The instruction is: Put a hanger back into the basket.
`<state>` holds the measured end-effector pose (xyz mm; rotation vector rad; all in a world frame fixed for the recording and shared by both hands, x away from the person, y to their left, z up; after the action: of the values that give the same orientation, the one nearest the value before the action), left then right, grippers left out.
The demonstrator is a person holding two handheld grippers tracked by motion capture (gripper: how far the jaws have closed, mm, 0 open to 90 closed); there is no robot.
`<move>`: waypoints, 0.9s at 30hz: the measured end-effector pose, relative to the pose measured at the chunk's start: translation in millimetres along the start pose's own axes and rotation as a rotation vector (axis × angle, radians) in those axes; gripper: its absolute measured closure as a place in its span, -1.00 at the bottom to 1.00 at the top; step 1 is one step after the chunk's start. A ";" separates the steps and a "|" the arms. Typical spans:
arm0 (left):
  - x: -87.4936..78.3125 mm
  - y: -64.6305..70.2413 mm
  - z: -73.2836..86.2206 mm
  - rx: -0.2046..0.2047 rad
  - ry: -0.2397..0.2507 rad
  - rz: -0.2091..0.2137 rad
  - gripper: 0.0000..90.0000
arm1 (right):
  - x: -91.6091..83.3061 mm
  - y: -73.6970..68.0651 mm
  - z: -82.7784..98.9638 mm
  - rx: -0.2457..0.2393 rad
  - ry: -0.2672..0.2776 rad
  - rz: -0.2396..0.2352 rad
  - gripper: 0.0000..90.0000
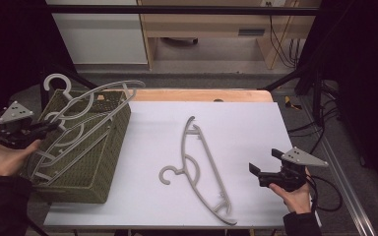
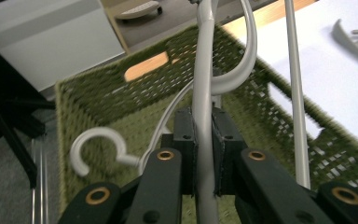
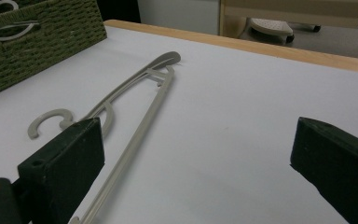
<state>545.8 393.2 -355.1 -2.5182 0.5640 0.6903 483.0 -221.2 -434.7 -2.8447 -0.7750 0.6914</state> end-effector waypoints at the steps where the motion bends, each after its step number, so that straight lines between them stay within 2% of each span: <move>1: -0.6 -2.9 3.8 -0.005 -0.006 -0.002 0.83 | 0.0 0.2 0.0 0.001 0.000 0.001 -0.93; 4: -1.6 -11.5 13.7 -0.024 -0.011 -0.023 0.83 | -0.4 0.3 0.3 0.004 -0.004 0.001 -0.93; 11: -3.7 -25.1 33.9 -0.050 -0.036 -0.039 0.83 | 0.4 1.5 0.6 -0.001 -0.004 0.006 -0.93; 16: -4.5 -29.5 39.6 -0.062 -0.032 -0.046 0.83 | 1.2 1.7 1.2 -0.003 -0.007 0.008 -0.93; 18: -4.6 -29.7 39.4 -0.058 -0.031 -0.046 0.83 | 1.2 1.8 1.6 -0.001 -0.009 0.009 -0.93; 21: -3.8 -32.3 41.6 -0.029 -0.071 -0.062 0.83 | 1.2 1.9 1.7 -0.001 -0.009 0.008 -0.93; 27: 0.2 -36.4 47.4 -0.034 -0.091 -0.068 0.83 | 1.5 1.5 2.1 0.001 -0.013 0.008 -0.93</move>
<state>546.6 447.7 -379.7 -2.5101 0.4362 0.7907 483.9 -221.7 -437.6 -2.8470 -0.7651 0.7114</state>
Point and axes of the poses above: each handheld gripper's, and its own axes: x roughly forward along the jaws, z roughly out of its underside, y roughly to its right, the point moved 9 cm from there along x, roughly forward along the jaws, and after that the axes turned 9 degrees about x, right-handed, at the moved point
